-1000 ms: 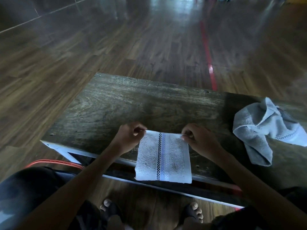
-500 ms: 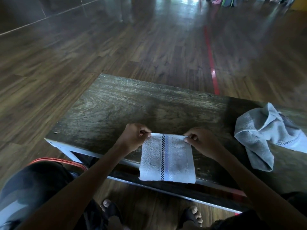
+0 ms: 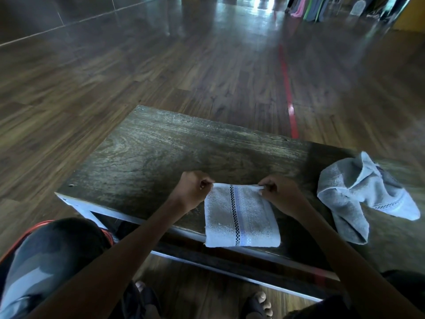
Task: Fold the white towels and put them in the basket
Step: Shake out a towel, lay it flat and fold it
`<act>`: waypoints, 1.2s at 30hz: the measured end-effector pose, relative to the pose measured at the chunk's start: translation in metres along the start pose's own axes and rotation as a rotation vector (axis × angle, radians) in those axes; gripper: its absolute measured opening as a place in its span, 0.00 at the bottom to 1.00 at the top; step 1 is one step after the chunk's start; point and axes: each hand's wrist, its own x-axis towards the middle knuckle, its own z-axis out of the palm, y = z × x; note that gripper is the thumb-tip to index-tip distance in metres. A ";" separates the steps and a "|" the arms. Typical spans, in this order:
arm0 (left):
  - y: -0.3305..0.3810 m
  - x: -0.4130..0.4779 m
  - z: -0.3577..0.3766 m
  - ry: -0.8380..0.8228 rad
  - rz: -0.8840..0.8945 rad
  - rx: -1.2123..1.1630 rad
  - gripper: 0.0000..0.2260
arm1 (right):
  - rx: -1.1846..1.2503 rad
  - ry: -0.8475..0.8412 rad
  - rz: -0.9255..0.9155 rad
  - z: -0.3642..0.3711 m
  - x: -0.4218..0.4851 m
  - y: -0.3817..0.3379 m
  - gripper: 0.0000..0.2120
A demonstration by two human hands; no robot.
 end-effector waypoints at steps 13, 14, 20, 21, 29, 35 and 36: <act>-0.008 0.003 0.018 0.044 -0.111 -0.184 0.05 | 0.041 -0.027 0.075 -0.002 0.005 0.009 0.05; -0.008 0.003 0.019 0.051 -0.108 -0.173 0.06 | 0.019 -0.021 0.063 -0.002 0.005 0.009 0.07; 0.015 -0.007 0.020 0.126 0.202 0.152 0.16 | -0.273 0.189 -0.124 0.006 -0.009 -0.004 0.15; 0.022 -0.012 0.025 0.040 0.206 0.207 0.21 | -0.339 0.176 -0.136 0.010 -0.015 -0.009 0.19; 0.015 -0.029 0.054 -0.274 0.116 0.637 0.35 | -0.535 -0.097 -0.002 0.043 -0.023 -0.005 0.44; 0.017 -0.011 0.048 -0.276 0.067 0.626 0.30 | -0.579 -0.085 -0.059 0.035 -0.002 -0.003 0.47; 0.019 -0.011 0.045 -0.258 0.050 0.592 0.28 | -0.601 -0.071 -0.078 0.033 0.000 -0.007 0.46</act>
